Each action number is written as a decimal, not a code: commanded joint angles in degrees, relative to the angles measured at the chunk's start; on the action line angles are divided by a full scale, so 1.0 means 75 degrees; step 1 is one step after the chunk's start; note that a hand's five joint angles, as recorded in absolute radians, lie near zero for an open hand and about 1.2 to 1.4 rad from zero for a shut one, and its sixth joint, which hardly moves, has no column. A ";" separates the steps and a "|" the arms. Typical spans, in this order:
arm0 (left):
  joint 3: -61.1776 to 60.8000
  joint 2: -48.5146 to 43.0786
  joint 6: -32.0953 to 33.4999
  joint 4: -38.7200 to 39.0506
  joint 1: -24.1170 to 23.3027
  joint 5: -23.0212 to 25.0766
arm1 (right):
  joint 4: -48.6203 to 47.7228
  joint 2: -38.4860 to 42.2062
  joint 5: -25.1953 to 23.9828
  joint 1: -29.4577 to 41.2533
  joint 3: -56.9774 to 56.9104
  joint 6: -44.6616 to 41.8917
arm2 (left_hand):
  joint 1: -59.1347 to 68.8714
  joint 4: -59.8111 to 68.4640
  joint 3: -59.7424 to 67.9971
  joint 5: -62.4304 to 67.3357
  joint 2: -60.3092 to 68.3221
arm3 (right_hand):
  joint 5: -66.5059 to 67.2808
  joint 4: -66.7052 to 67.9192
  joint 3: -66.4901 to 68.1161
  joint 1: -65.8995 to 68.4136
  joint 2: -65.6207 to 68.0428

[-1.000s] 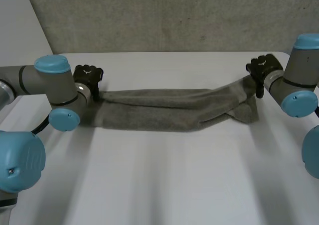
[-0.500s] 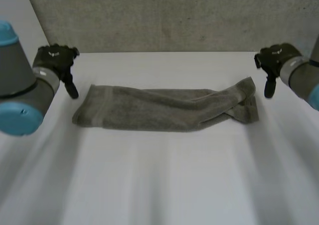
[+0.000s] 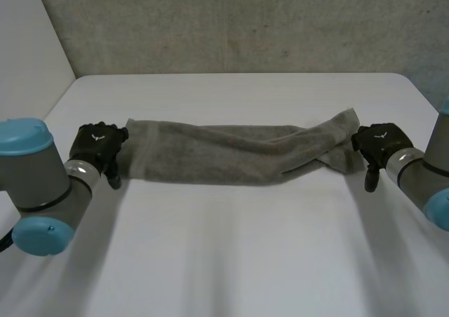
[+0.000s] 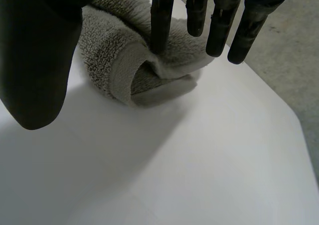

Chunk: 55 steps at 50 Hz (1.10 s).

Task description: Fold the towel.

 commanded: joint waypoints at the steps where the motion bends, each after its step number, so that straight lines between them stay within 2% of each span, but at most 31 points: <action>1: 0.0164 -0.0424 0.0243 0.0078 0.0070 -0.0005 | -0.0351 0.0358 -0.0437 0.0041 -0.0143 0.0692 | -0.0111 -0.0117 -0.0113 -0.1505 -0.0121 | 0.0461 0.0359 0.0447 0.0451 0.0390; 8: 0.0235 -0.0659 0.0325 0.0230 0.0082 -0.0017 | -0.0749 0.0522 -0.0754 0.0064 -0.0249 0.0928 | 0.0046 0.0040 0.0045 -0.1347 0.0036 | 0.0640 0.0539 0.0626 0.0631 0.0569; 11: 0.0270 -0.0706 0.0325 0.0406 0.0082 -0.0017 | -0.0972 0.0779 -0.0766 0.0064 -0.0307 0.0928 | 0.0584 0.0579 0.0583 -0.0809 0.0574 | 0.1376 0.1275 0.1362 0.1367 0.1305; 12: 0.0282 -0.0729 0.0337 0.0464 0.0082 -0.0005 | -0.1008 0.0850 -0.0755 0.0064 -0.0354 0.0917 | 0.1117 0.1111 0.1116 -0.0276 0.1107 | 0.2469 0.2367 0.2454 0.2459 0.2398; 13: 0.0305 -0.0730 0.0325 0.0488 0.0082 -0.0005 | -0.1008 0.0851 -0.0754 0.0064 -0.0354 0.0917 | 0.2099 0.2094 0.2098 0.0706 0.2090 | 0.2480 0.2378 0.2465 0.2470 0.2409; 14: 0.0305 -0.0730 0.0325 0.0488 0.0082 -0.0005 | -0.1008 0.0874 -0.0743 0.0064 -0.0389 0.0893 | 0.2109 0.2104 0.2108 0.0716 0.2099 | 0.3990 0.3888 0.3975 0.3980 0.3918; 15: 0.0317 -0.0730 0.0325 0.0500 0.0082 0.0007 | -0.1008 0.0874 -0.0743 0.0064 -0.0390 0.0893 | 0.3108 0.3103 0.3107 0.1715 0.3099 | 0.4005 0.3903 0.3990 0.3995 0.3934; 16: 0.0317 -0.0730 0.0325 0.0500 0.0082 0.0007 | -0.1008 0.0886 -0.0731 0.0041 -0.0424 0.0870 | 0.3118 0.3113 0.3117 0.1725 0.3109 | 0.5426 0.5324 0.5412 0.5416 0.5355; 17: 0.0317 -0.0730 0.0325 0.0511 0.0082 0.0007 | -0.1008 0.0886 -0.0731 0.0041 -0.0425 0.0870 | 0.3984 0.3979 0.3983 0.2591 0.3975 | 0.5440 0.5339 0.5426 0.5431 0.5369; 18: 0.0317 -0.0730 0.0325 0.0511 0.0082 0.0007 | -0.1020 0.0886 -0.0650 -0.0005 -0.0460 0.0870 | 0.4770 0.4765 0.4769 0.3377 0.4760 | 0.7661 0.7559 0.7646 0.7651 0.7590; 19: 0.0317 -0.0730 0.0325 0.0511 0.0082 0.0007 | -0.1008 0.0909 -0.0556 -0.0029 -0.0518 0.0870 | 0.4778 0.4773 0.4777 0.3385 0.4768 | 0.8830 0.8728 0.8815 0.8820 0.8759; 23: 0.0305 -0.0730 0.0325 0.0511 0.0082 -0.0005 | -0.0903 0.0898 -0.0122 -0.0182 -0.0683 0.0835 | 0.5472 0.5466 0.5470 0.4078 0.5462 | 0.8841 0.8740 0.8827 0.8832 0.8770; 25: 0.0305 -0.0730 0.0325 0.0523 0.0082 -0.0005 | -0.0868 0.0758 0.0404 -0.0496 -0.0659 0.0718 | 0.6117 0.6112 0.6116 0.4724 0.6108 | 0.8841 0.8740 0.8827 0.8832 0.8770; 29: 0.0340 -0.0695 0.0313 0.0581 0.0116 -0.0028 | -0.0798 0.0571 0.0476 -0.0627 -0.0461 0.0380 | 0.7287 0.7282 0.7286 0.5894 0.7278 | 0.8841 0.8740 0.8827 0.8832 0.8770; 40: 0.0106 -0.0331 0.0231 0.0675 0.0140 -0.0052 | -0.0529 0.0149 0.0348 -0.0755 -0.0214 -0.0009 | 0.7425 0.7419 0.7423 0.6031 0.7415 | 0.8841 0.8740 0.8827 0.8832 0.8770; 43: -0.0081 -0.0167 0.0243 0.0675 0.0140 -0.0040 | -0.0190 0.0101 0.0254 -0.1001 -0.0167 -0.0137 | 0.6909 0.6903 0.6908 0.5516 0.6899 | 0.8841 0.8740 0.8827 0.8832 0.8770; 45: -0.0233 0.0089 0.0243 0.0675 0.0129 -0.0052 | -0.0024 0.0101 0.0207 -0.1107 -0.0143 -0.0279 | 0.5147 0.5142 0.5146 0.3754 0.5138 | 0.8841 0.8740 0.8827 0.8832 0.8770; 46: -0.0234 0.0091 0.0243 0.0675 0.0128 -0.0052 | 0.0115 0.0101 0.0183 -0.1200 -0.0167 -0.0395 | 0.5137 0.5131 0.5136 0.3744 0.5127 | 0.8841 0.8740 0.8827 0.8832 0.8770; 48: -0.0444 0.0429 0.0243 0.0675 0.0105 -0.0063 | 0.0233 0.0112 0.0206 -0.1340 -0.0248 -0.0512 | 0.1925 0.1919 0.1924 0.0532 0.1915 | 0.8841 0.8740 0.8827 0.8832 0.8770; 49: -0.0445 0.0430 0.0243 0.0675 0.0105 -0.0063 | 0.0338 0.0089 0.0241 -0.1574 -0.0319 -0.0629 | 0.1907 0.1902 0.1906 0.0514 0.1898 | 0.8841 0.8740 0.8827 0.8832 0.8770; 50: -0.0549 0.0593 0.0243 0.0675 0.0105 -0.0063 | 0.0339 0.0089 0.0242 -0.1576 -0.0319 -0.0630 | 0.0886 0.0880 0.0885 -0.0507 0.0876 | 0.8841 0.8740 0.8827 0.8832 0.8770; 52: -0.0631 0.0757 0.0231 0.0675 0.0093 -0.0063 | 0.0538 0.0066 0.0288 -0.2334 -0.0797 -0.1050 | 0.0387 0.0382 0.0386 -0.1006 0.0377 | 0.8841 0.8740 0.8827 0.8832 0.8770; 55: -0.0737 0.1074 0.0220 0.0675 0.0105 -0.0075 | 0.0691 0.0042 0.0312 -0.2619 -0.1163 -0.1322 | -0.0153 -0.0159 -0.0155 -0.1547 -0.0163 | 0.8841 0.8740 0.8827 0.8832 0.8770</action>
